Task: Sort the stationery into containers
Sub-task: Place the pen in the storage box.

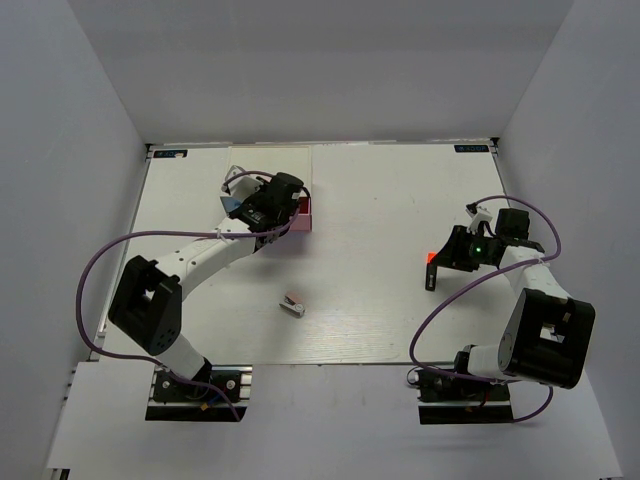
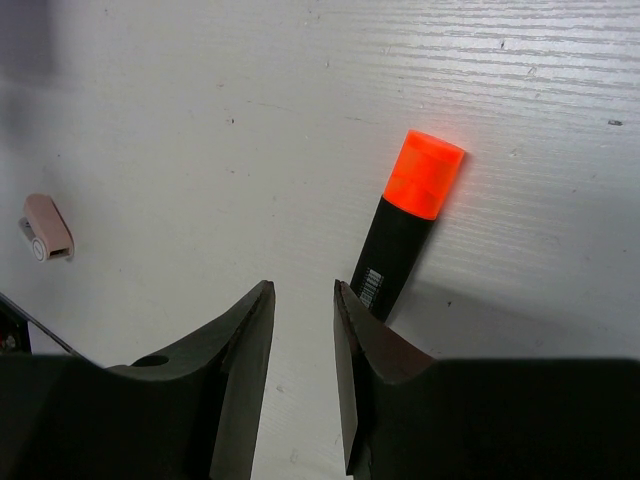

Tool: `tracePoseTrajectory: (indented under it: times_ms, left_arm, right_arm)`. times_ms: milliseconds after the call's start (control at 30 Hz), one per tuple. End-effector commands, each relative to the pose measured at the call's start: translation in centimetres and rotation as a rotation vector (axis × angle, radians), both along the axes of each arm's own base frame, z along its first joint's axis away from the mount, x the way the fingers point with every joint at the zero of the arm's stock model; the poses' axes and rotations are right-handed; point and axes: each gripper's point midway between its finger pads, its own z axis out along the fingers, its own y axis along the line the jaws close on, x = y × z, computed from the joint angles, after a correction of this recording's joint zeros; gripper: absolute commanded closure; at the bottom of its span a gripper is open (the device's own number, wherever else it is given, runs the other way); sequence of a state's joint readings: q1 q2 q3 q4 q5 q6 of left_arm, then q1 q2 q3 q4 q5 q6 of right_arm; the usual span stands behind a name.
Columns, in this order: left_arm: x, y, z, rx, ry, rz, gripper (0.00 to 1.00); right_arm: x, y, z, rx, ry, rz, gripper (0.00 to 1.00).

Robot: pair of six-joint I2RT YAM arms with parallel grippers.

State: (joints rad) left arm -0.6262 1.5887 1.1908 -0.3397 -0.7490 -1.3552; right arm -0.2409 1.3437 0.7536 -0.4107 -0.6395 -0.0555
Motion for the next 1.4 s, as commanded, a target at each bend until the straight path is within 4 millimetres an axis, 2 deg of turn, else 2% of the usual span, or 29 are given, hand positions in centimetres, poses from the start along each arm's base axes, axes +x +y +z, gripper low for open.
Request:
tracePoseTrajectory:
  times_ms: [0,233,600,833,1000,1033,1100,1300,1367]
  left_arm:
    - [0.3,0.3,2.1,-0.014,-0.047,0.035,0.72]
    - [0.0,0.5,1.5,-0.002,-0.031,0.035,0.57]
    - [-0.3,0.5,1.9,-0.012,-0.035,0.028,0.37]
    - [-0.2,0.5,2.4,-0.023,-0.05,0.028,0.31]
    - [-0.5,0.3,4.1,-0.056,-0.071,0.011,0.21]
    - [-0.6,0.4,4.9,-0.06,-0.087,0.007,0.2]
    - [-0.9,0.6,5.1,-0.048,-0.08,0.002,0.19]
    - [-2.1,2.3,8.8,0.001,-0.139,-0.002,0.16]
    - [-2.6,2.3,10.1,0.016,-0.153,-0.04,0.16]
  right_arm:
    - [0.1,0.3,0.3,0.016,-0.022,0.013,0.64]
    - [0.2,0.3,0.4,0.019,-0.026,0.015,0.64]
    - [0.1,0.4,0.3,0.016,-0.022,0.017,0.61]
    - [0.2,0.1,0.5,0.003,-0.026,0.013,0.61]
    - [0.5,-0.7,0.4,-0.049,-0.044,-0.008,0.61]
    - [0.5,-0.7,0.6,-0.054,-0.051,-0.006,0.61]
    - [0.5,-0.7,0.5,-0.054,-0.046,-0.005,0.61]
    - [0.5,-0.7,0.4,-0.061,-0.037,-0.007,0.61]
    - [0.6,-1.4,0.3,-0.098,-0.029,-0.026,0.61]
